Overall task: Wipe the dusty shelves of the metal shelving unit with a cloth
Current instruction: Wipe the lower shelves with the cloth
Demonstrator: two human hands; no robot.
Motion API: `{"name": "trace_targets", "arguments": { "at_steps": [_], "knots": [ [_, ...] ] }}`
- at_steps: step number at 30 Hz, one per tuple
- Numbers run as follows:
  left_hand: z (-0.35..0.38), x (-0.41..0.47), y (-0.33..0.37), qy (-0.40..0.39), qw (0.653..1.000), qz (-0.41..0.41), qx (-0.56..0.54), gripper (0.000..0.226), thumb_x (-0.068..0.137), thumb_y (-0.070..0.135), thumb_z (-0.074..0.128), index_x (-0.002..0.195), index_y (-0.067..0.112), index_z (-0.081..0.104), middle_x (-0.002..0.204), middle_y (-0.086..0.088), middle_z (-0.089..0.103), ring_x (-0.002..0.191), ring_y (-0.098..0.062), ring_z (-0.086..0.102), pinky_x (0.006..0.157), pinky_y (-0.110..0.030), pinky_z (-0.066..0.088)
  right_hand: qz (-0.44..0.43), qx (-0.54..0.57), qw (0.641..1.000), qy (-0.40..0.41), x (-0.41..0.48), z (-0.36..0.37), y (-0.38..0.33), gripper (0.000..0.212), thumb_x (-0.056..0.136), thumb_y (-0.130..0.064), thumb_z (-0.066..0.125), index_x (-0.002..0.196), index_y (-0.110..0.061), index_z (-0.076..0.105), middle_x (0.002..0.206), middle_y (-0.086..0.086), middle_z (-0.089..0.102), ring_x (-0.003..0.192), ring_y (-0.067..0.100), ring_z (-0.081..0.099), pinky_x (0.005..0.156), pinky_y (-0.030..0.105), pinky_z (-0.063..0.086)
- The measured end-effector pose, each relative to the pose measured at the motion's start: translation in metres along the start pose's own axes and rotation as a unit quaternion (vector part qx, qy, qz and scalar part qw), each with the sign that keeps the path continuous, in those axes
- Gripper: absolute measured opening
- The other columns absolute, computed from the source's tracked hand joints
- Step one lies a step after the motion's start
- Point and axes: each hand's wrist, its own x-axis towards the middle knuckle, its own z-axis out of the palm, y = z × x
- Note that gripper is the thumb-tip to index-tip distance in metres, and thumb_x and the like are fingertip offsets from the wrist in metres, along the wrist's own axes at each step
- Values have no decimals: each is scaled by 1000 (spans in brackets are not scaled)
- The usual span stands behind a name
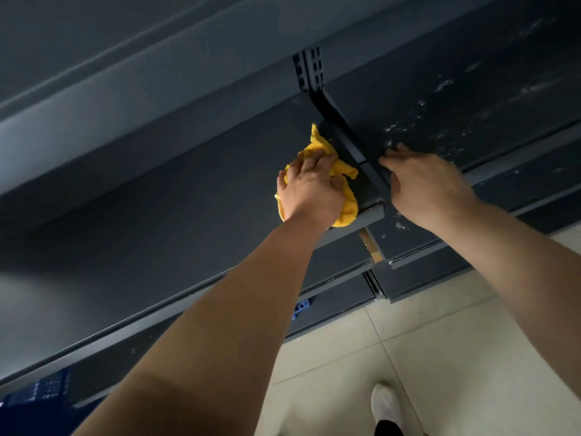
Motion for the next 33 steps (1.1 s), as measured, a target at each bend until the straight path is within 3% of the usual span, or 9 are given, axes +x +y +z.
{"name": "trace_targets", "arguments": {
  "at_steps": [6,11,19,23,26,33],
  "knots": [
    [-4,47,-8,-6,997,76,20,44,100,40,39,144,42,37,156,16,27,146,-16,16,117,-41,12,-46,-2,999,5,11,-1,4,41,89,0,48,127,-9,60,132,7,59,111,31,62,86,44,55],
    [-4,93,-9,5,999,29,24,43,101,40,37,145,41,38,156,11,29,144,-21,21,116,-45,16,-47,-15,999,-1,36,9,2,38,86,-2,50,122,-12,58,119,9,63,96,32,66,74,37,57],
    [-9,141,-8,0,998,-32,52,46,102,41,31,148,38,31,157,5,29,143,-25,22,114,-46,18,4,-43,998,-40,62,18,-5,34,80,-1,49,112,-9,60,107,12,60,97,30,60,68,32,45],
    [-13,154,-5,-5,994,-97,59,49,102,44,29,150,32,29,157,0,28,144,-28,22,114,-48,23,-5,-67,997,-35,57,21,-7,44,85,-1,46,128,-11,54,126,7,58,112,24,55,87,34,51],
    [-14,152,-5,-6,987,-148,60,52,101,45,28,150,26,28,158,-2,24,145,-29,19,116,-49,20,-10,-86,995,-45,53,21,-6,50,92,-3,40,142,-9,40,141,5,49,124,23,48,102,33,45],
    [-30,107,-70,23,968,-244,62,54,100,42,31,150,23,29,158,-1,26,146,-26,18,118,-50,14,-5,-73,994,-79,52,14,-8,51,91,-5,44,142,-10,40,146,5,44,127,23,48,102,34,45]
  ]
}}
